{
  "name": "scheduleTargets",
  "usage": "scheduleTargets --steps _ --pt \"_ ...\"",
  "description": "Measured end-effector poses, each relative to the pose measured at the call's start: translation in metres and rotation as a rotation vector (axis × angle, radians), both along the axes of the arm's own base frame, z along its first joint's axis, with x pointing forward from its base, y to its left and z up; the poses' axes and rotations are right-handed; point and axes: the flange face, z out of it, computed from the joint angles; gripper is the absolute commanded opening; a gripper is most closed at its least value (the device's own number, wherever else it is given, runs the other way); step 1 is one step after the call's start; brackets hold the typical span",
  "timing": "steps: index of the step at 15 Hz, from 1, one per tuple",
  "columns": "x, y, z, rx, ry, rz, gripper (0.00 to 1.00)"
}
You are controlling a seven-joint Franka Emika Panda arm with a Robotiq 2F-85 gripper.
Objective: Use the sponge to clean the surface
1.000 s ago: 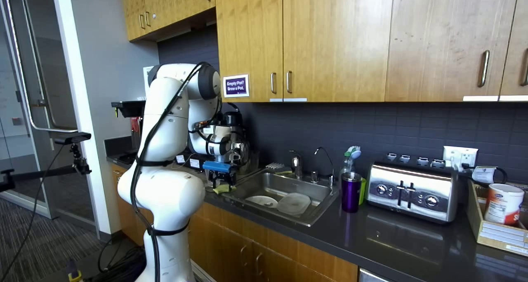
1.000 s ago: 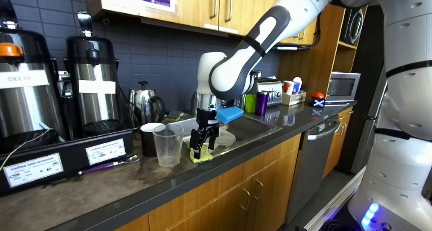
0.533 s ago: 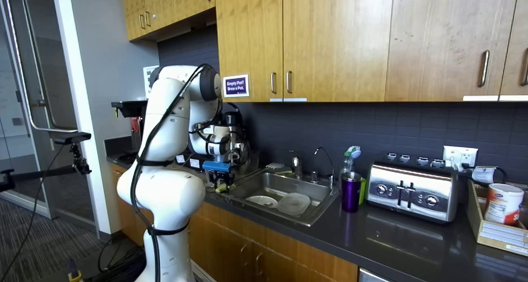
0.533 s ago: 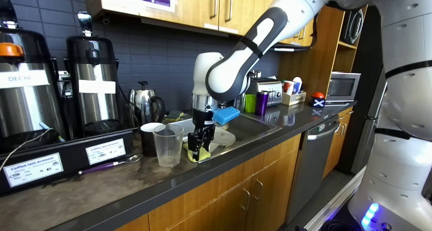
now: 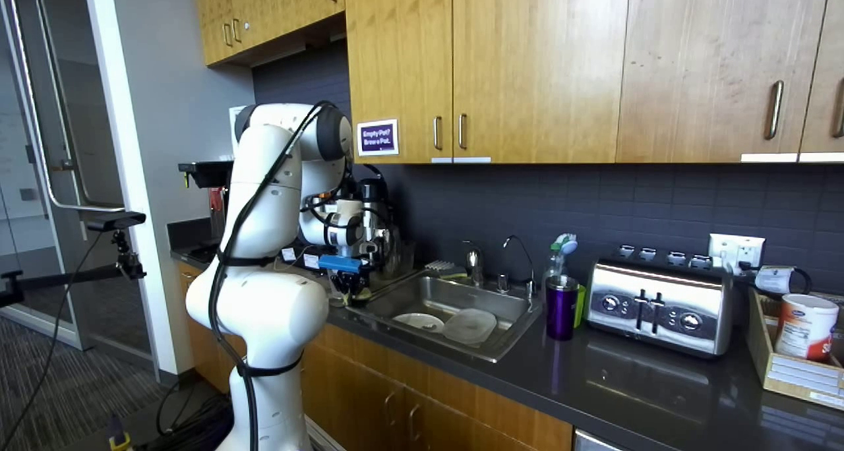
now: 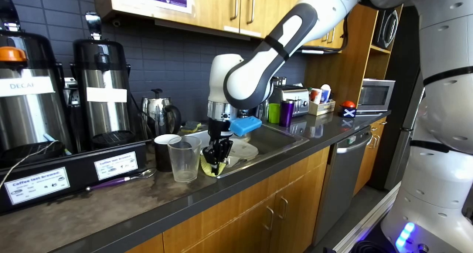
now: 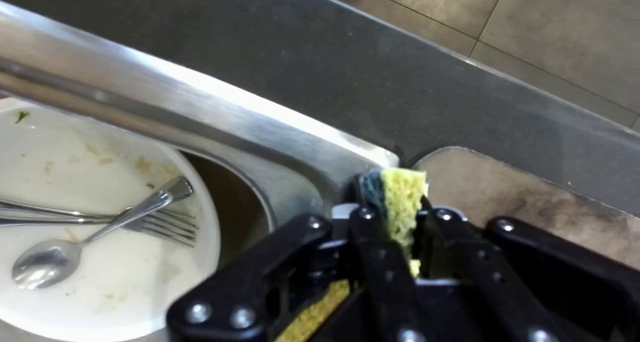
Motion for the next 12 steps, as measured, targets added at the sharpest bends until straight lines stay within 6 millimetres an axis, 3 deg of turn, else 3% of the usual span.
scheduleTargets --steps 6,12 --pt "-0.004 -0.008 0.001 -0.002 0.013 -0.081 0.03" --pt "-0.019 -0.038 -0.003 -0.023 0.065 -0.146 0.03"
